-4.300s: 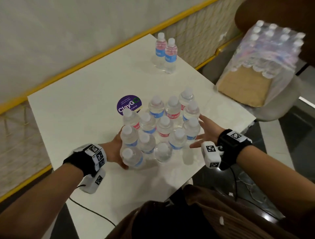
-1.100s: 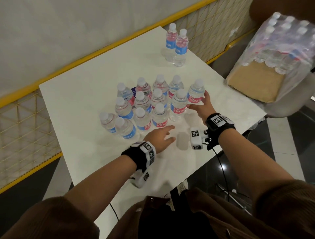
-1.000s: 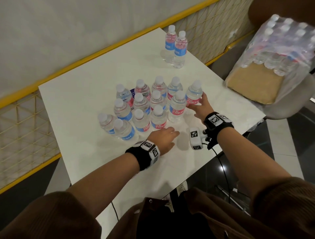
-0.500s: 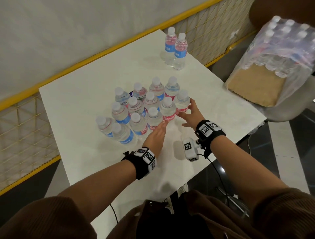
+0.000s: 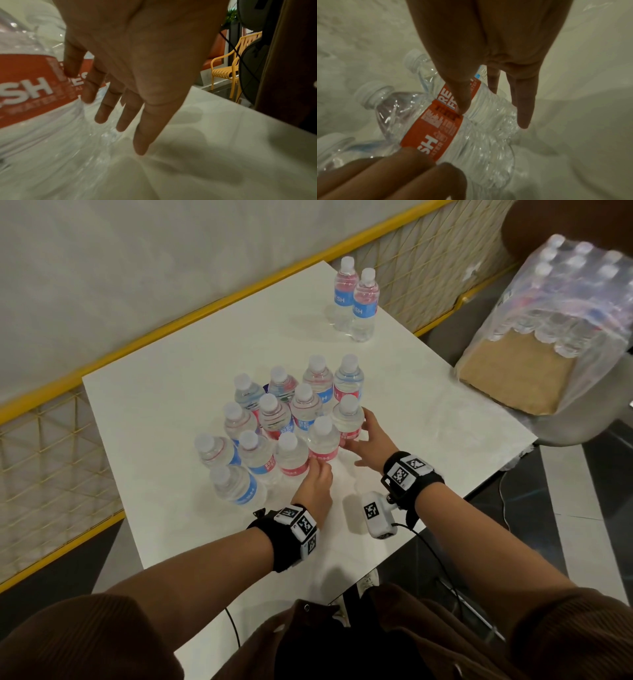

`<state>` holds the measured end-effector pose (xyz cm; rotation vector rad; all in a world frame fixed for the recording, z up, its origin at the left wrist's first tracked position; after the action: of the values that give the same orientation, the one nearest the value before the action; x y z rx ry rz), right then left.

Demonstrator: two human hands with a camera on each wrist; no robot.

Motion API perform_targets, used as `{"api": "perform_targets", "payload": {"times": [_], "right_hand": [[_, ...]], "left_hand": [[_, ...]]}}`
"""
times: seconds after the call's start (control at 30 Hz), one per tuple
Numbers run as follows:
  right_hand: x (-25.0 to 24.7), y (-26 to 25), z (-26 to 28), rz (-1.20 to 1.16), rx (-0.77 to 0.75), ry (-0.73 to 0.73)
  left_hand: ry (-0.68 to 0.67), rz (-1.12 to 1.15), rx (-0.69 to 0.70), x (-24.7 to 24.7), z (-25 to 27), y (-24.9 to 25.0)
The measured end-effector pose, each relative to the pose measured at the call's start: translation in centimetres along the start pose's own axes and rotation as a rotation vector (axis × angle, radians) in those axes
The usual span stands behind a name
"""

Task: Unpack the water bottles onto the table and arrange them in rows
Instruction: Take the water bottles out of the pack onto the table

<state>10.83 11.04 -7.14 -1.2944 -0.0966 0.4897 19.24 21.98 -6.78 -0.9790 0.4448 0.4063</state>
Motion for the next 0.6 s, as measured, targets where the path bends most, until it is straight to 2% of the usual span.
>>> {"api": "perform_targets", "payload": {"times": [0.1, 0.17, 0.23, 0.27, 0.37, 0.47, 0.53, 0.6], "right_hand": [[0.8, 0.0, 0.2, 0.049, -0.017, -0.027], [1.0, -0.2, -0.1, 0.100, -0.034, -0.073], [0.2, -0.6, -1.1, 0.131, -0.047, -0.071], [-0.8, -1.0, -1.8, 0.128, -0.052, -0.021], [-4.0, -2.5, -4.0, 0.092, -0.032, 0.130], [-4.3, -3.7, -5.2, -0.008, 0.034, 0.039], [-3.2, -4.3, -5.3, -0.025, 0.031, -0.047], [-2.2, -4.4, -5.1, -0.026, 0.006, -0.065]], "left_hand": [[0.042, 0.353, 0.048, -1.2, -0.2, 0.5], [0.215, 0.339, 0.058, -2.4, -0.7, 0.4], [0.245, 0.243, 0.058, -2.7, -1.4, 0.1], [0.246, 0.191, 0.072, -3.0, -1.8, -0.1], [0.124, -0.006, 0.033, -3.0, -3.0, -0.4], [0.019, -0.175, 0.010, -2.6, -3.2, -0.3], [-0.021, -0.201, -0.031, -2.2, -3.2, -0.2], [-0.035, -0.188, -0.066, -2.0, -3.2, -0.2]]}}
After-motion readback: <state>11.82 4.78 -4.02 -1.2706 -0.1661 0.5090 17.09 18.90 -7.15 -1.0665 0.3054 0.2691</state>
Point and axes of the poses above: each hand's wrist, its own z-axis away from the middle knuckle, its own x-axis out of the palm, y = z × x, the point moved 6 cm from there along -z, towards the middle knuckle, and after that the axes turned 9 degrees about -x, right-handed, at the moved point
